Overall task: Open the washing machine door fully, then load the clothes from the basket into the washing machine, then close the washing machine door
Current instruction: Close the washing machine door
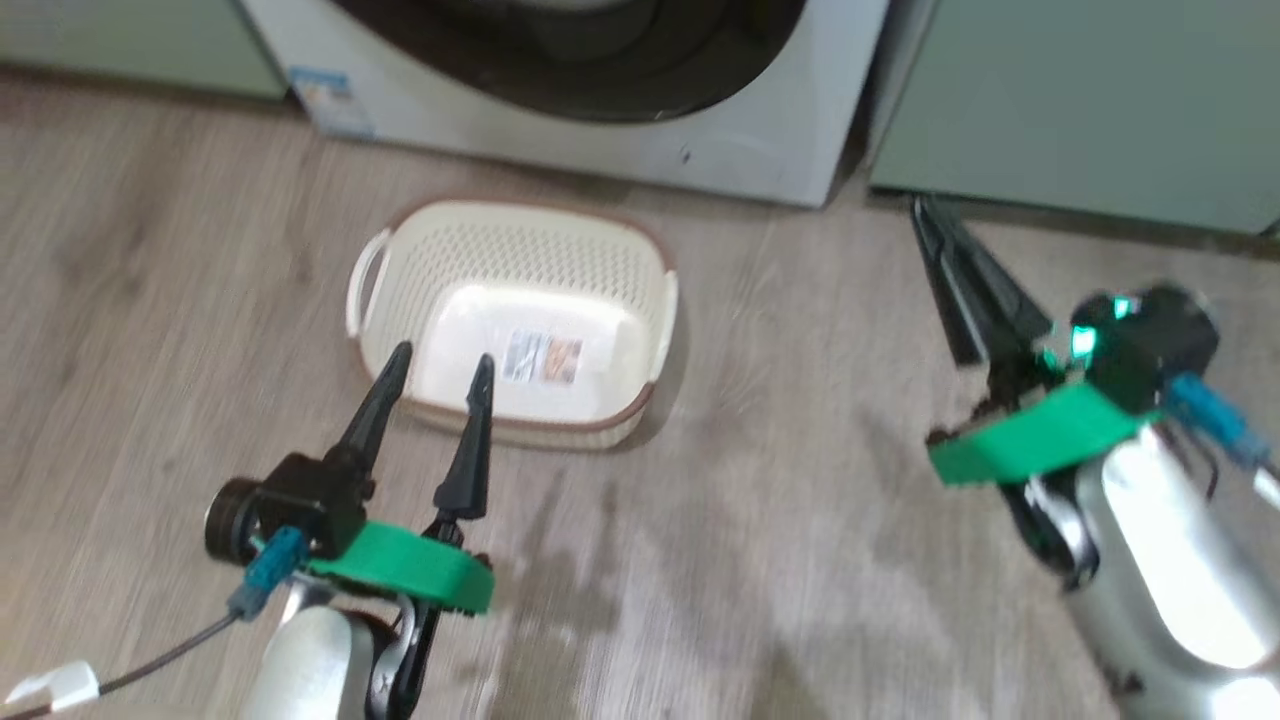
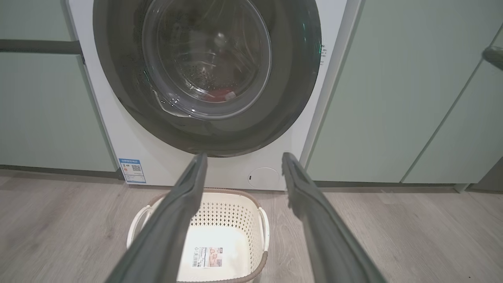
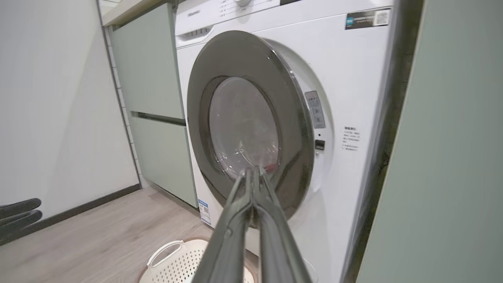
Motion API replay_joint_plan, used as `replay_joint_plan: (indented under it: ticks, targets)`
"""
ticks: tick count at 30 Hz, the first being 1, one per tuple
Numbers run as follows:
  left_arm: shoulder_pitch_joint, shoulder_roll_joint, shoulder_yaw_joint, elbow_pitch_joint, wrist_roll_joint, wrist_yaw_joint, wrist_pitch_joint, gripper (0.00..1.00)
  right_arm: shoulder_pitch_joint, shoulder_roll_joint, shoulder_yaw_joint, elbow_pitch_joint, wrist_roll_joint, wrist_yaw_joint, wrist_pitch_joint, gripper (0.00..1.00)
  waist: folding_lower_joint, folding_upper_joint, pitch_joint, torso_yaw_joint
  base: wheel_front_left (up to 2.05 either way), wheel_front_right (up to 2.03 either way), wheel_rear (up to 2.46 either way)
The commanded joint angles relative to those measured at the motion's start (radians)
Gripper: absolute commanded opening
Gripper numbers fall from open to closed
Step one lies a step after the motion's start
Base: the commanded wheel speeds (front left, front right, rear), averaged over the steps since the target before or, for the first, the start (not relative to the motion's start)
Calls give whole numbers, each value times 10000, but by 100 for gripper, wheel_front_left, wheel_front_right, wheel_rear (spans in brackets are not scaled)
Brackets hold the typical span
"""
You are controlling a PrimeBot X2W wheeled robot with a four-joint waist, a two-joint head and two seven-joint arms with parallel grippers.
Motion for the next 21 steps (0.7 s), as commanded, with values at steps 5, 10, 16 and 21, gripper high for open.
replay_joint_plan:
  ticks: [5, 10, 16, 21]
  targets:
    - [-870, 7, -55, -644, -337, 212, -97, 100, -2575, -1365, 1402, 421, 344, 0, -65, 0, 0, 0, 1844, 1280, 0, 0, 0]
    - [-1245, 7, -441, -671, -626, 399, -97, 100, -4737, -2411, 2608, 1538, 236, 0, -65, 0, 0, 0, 2609, 1966, 0, 0, 0]
    - [-1388, 7, -848, -767, -1063, 629, -97, 100, -6605, -2919, 3299, 2895, 437, 0, -64, 0, 0, 0, 3019, 2658, 0, 0, 0]
    - [-1448, 7, -1058, -870, -1327, 818, -97, 100, -8232, -3256, 3931, 4257, 843, 0, -38, 0, 0, 0, 3312, 3233, 0, 0, 0]
